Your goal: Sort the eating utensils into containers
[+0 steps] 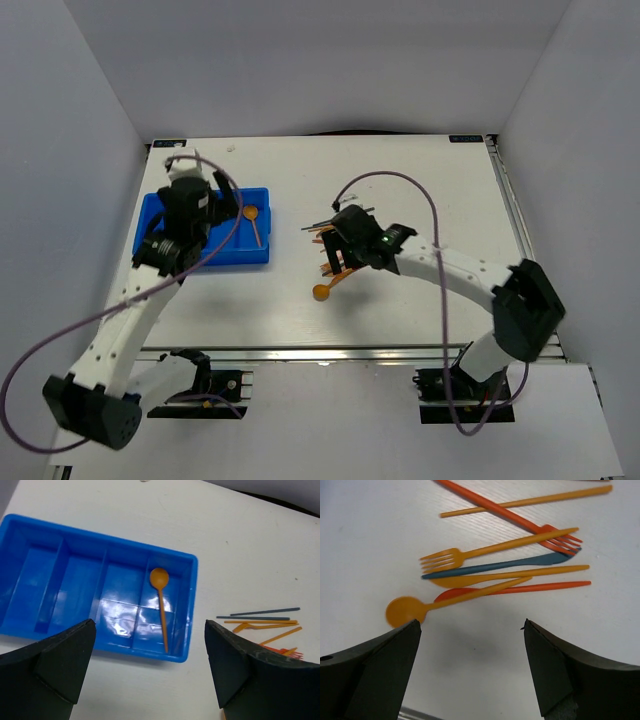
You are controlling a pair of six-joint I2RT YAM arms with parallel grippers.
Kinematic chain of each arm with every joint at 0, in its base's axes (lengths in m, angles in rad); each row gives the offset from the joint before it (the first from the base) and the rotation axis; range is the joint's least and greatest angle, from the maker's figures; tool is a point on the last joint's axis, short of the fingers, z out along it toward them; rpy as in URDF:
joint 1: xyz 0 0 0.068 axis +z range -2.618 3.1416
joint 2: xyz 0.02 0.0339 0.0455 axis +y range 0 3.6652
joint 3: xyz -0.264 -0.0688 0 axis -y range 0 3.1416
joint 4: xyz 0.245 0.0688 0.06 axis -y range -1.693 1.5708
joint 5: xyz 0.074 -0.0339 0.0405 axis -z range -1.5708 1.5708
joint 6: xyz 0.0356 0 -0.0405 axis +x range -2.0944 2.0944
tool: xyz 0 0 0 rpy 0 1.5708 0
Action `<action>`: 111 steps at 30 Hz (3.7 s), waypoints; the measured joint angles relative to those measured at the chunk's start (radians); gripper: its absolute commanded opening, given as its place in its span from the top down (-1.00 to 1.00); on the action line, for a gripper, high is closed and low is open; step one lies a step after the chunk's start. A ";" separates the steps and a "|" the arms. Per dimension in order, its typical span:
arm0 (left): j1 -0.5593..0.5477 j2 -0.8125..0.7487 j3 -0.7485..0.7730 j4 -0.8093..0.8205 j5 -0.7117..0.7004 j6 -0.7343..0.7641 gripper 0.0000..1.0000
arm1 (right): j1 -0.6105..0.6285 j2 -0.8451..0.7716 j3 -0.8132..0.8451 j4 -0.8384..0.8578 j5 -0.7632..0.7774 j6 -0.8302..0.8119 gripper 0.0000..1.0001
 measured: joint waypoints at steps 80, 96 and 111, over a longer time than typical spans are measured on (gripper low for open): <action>-0.001 -0.266 -0.349 -0.050 -0.130 -0.035 -0.96 | 0.148 0.164 0.080 0.109 0.114 0.644 1.00; -0.001 -0.326 -0.349 -0.067 -0.265 -0.073 -0.96 | 0.148 0.768 0.978 0.268 -0.051 0.144 1.00; -0.001 -0.357 -0.349 -0.075 -0.261 -0.075 -0.96 | 0.097 0.832 0.951 0.315 -0.053 0.066 1.00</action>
